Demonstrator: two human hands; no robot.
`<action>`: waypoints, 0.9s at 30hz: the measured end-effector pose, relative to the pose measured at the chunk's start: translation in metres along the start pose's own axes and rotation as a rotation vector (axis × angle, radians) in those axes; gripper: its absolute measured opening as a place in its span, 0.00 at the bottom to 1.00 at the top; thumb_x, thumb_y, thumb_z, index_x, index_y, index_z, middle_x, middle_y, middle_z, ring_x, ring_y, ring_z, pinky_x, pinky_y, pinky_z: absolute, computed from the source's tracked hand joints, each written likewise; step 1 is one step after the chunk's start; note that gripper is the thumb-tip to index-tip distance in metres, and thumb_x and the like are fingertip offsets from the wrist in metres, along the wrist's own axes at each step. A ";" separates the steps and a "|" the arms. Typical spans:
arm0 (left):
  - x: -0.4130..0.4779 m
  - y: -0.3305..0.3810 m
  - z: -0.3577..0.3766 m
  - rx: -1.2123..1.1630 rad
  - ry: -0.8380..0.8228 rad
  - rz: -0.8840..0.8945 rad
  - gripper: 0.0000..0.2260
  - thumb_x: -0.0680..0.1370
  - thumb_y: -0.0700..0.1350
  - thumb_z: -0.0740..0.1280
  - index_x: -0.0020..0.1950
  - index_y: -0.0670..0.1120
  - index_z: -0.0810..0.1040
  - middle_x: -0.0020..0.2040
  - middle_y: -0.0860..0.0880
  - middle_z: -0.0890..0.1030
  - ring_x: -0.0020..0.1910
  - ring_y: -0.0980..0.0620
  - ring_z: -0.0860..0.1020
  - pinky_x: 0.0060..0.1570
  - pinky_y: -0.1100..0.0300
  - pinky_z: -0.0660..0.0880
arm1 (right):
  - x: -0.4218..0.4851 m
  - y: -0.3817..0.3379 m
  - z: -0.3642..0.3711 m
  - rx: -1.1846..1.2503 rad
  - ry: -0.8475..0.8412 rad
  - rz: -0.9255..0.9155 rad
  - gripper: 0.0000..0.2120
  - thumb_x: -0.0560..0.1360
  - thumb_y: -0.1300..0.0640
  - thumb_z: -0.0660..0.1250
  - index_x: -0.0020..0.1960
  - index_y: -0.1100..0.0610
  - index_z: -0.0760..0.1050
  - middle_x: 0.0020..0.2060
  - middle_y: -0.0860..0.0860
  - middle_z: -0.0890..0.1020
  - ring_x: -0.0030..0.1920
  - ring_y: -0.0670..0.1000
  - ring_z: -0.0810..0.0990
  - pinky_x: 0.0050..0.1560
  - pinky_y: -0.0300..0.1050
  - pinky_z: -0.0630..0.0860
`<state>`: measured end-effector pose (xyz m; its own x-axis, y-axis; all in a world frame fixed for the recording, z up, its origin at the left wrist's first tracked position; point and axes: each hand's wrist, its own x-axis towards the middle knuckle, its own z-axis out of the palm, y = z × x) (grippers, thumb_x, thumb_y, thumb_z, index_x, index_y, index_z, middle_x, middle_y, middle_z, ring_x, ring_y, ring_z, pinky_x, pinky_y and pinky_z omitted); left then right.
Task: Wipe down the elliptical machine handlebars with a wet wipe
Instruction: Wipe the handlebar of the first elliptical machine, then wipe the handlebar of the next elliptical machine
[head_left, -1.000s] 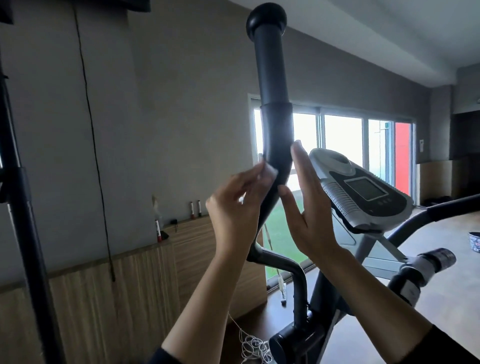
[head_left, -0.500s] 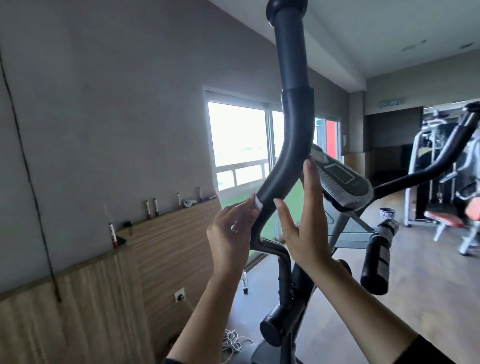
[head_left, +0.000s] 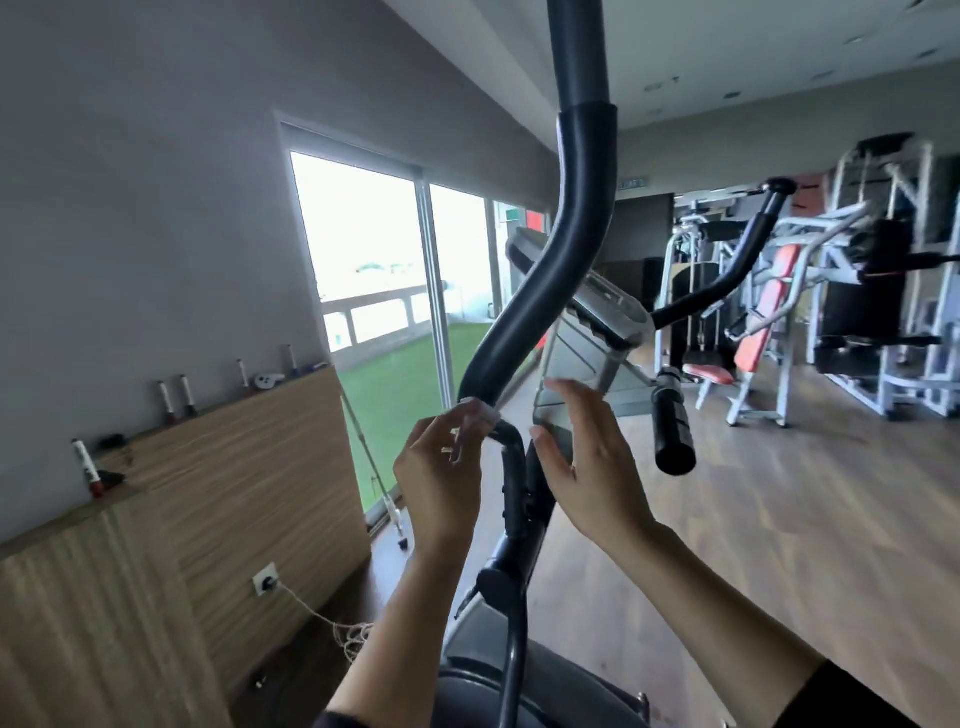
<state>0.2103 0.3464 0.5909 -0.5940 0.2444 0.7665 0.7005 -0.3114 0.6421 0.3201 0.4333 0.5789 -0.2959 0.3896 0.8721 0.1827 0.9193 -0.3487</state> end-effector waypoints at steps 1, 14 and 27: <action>-0.005 -0.003 -0.002 -0.004 -0.031 -0.011 0.19 0.74 0.40 0.73 0.40 0.67 0.76 0.41 0.64 0.78 0.38 0.63 0.79 0.36 0.75 0.72 | -0.008 0.001 -0.002 -0.059 -0.058 0.036 0.18 0.78 0.54 0.64 0.66 0.56 0.69 0.64 0.51 0.75 0.66 0.52 0.72 0.61 0.52 0.76; -0.141 -0.042 0.048 0.049 -0.574 -0.287 0.02 0.72 0.52 0.74 0.43 0.57 0.84 0.39 0.57 0.82 0.39 0.59 0.79 0.42 0.64 0.72 | -0.144 0.040 -0.070 -0.438 -0.465 0.567 0.17 0.79 0.46 0.60 0.66 0.50 0.69 0.64 0.49 0.74 0.62 0.51 0.74 0.59 0.45 0.73; -0.328 0.039 0.200 -0.008 -1.151 -0.308 0.03 0.73 0.53 0.71 0.44 0.58 0.84 0.42 0.55 0.83 0.36 0.58 0.78 0.38 0.64 0.70 | -0.296 0.115 -0.263 -0.654 -0.361 1.013 0.16 0.80 0.48 0.59 0.64 0.54 0.70 0.63 0.52 0.74 0.61 0.55 0.74 0.53 0.46 0.71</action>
<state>0.5115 0.4381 0.3670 -0.0301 0.9890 0.1451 0.5860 -0.1002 0.8041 0.6756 0.4086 0.3708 0.0285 0.9906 0.1339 0.8763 0.0397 -0.4801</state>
